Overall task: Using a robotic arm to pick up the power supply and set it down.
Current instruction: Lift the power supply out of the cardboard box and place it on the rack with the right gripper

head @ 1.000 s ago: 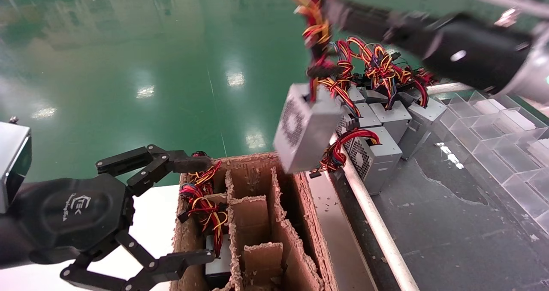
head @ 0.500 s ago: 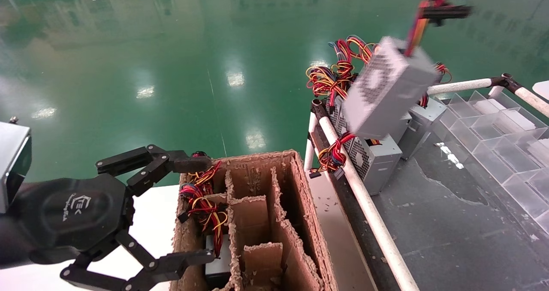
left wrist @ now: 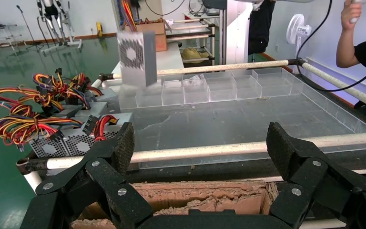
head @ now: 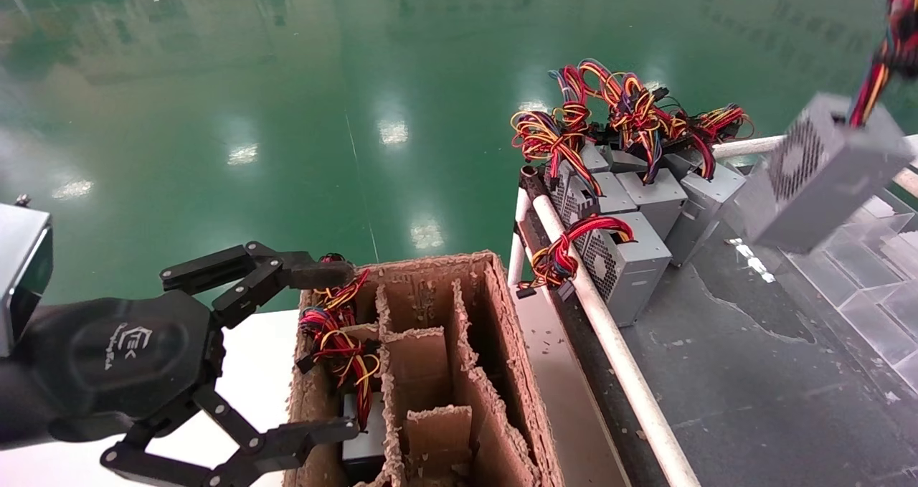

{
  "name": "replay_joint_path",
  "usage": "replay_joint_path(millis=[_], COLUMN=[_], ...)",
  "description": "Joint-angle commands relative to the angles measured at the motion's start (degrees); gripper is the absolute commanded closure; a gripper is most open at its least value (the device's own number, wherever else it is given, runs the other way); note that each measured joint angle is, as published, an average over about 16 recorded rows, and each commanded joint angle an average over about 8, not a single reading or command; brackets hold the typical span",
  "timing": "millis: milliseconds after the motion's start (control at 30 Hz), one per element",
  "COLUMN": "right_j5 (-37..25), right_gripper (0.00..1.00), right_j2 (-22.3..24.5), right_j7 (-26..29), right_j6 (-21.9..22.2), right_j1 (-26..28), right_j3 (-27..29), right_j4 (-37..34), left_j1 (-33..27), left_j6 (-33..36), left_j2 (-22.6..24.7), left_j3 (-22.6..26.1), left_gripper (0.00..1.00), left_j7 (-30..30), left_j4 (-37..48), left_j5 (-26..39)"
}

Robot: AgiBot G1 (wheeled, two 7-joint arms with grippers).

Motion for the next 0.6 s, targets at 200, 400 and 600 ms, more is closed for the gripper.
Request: replay_joint_path(millis=[200, 400, 600], right_j5=[-1.86, -2.90, -3.55], right_gripper=[1.00, 1.00, 1.00], right_j2=[0.11, -3.28, -7.10], right_j7=[-1.38, -1.52, -1.99], right_j6=[2.96, 7.13, 10.18], right_j1=[-2.67, -5.15, -6.76], right_j3=[-1.28, -1.98, -2.40], right_j4=[-2.27, -3.42, -2.96], left_j1=[0.00, -0.01, -0.01], left_j6=[-0.01, -0.01, -0.02], left_j2=[-0.01, -0.01, -0.01], left_j3=[0.01, 0.02, 0.04], left_gripper=[0.00, 0.00, 0.00], left_j7=[0.01, 0.01, 0.02], left_j4=[0.00, 0.00, 0.00], left_j5=[-0.01, -0.02, -0.02])
